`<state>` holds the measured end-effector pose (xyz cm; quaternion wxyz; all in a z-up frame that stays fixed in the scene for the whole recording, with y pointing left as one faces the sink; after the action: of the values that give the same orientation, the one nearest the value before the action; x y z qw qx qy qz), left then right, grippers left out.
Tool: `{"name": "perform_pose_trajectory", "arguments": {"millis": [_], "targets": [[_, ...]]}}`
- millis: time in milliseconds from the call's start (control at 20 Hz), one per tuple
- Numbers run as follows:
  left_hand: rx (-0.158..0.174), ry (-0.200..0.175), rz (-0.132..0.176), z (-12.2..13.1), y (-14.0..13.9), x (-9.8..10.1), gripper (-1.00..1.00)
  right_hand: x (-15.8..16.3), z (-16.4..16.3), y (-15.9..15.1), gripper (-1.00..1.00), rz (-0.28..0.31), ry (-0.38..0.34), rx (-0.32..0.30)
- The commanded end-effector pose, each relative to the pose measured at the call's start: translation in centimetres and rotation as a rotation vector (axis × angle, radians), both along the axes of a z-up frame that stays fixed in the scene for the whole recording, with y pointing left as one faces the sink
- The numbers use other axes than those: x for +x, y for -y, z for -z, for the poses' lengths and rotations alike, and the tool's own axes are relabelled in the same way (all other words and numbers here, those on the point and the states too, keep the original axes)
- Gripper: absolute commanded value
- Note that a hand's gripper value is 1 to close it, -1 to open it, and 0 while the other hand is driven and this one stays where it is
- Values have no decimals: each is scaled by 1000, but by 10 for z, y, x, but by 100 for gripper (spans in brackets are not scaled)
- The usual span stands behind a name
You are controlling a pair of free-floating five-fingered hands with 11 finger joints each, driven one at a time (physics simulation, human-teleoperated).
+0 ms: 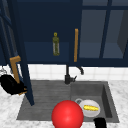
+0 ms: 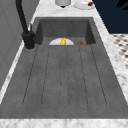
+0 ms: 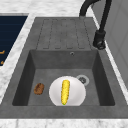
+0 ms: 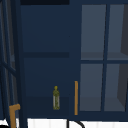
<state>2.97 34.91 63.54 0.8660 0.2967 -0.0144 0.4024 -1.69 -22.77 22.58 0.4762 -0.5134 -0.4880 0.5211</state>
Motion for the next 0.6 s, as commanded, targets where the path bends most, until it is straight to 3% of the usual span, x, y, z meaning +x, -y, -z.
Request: {"name": "perform_pose_trajectory", "arguments": {"millis": [0, 550], "targets": [[-8, 18, 0, 21, -27, -27, 100, 0, 0, 0, 0, 0, 0, 0], [5, 21, 86, 20, -69, -41, 100, 0, 0, 0, 0, 0, 0, 0]]}}
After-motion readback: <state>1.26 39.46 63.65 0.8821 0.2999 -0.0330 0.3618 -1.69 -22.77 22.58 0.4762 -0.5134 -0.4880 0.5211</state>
